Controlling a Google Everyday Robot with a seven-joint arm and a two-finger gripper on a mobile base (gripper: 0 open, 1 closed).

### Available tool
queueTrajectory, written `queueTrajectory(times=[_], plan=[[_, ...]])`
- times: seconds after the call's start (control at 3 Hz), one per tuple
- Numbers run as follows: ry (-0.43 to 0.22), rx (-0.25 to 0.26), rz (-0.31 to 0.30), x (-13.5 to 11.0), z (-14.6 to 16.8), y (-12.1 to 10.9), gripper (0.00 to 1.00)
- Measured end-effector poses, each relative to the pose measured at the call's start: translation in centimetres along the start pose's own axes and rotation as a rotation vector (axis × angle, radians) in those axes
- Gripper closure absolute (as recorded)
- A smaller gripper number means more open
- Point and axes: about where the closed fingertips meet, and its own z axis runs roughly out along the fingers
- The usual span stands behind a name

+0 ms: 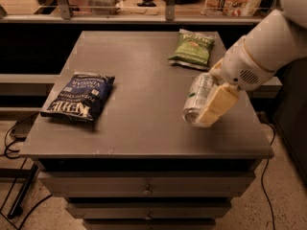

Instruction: Move 7up can near blue chip bag

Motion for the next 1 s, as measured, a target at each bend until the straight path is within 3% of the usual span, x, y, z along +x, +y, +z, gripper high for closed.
queueTrajectory(times=[0.33,0.67,1.0], plan=[[-0.006,0.006,-0.006,-0.4,-0.3,-0.1,1.0],[-0.006,0.006,-0.006,-0.4,-0.3,-0.1,1.0],[-0.074,-0.008,-0.006,-2.3,1.0,0.3,1.0]])
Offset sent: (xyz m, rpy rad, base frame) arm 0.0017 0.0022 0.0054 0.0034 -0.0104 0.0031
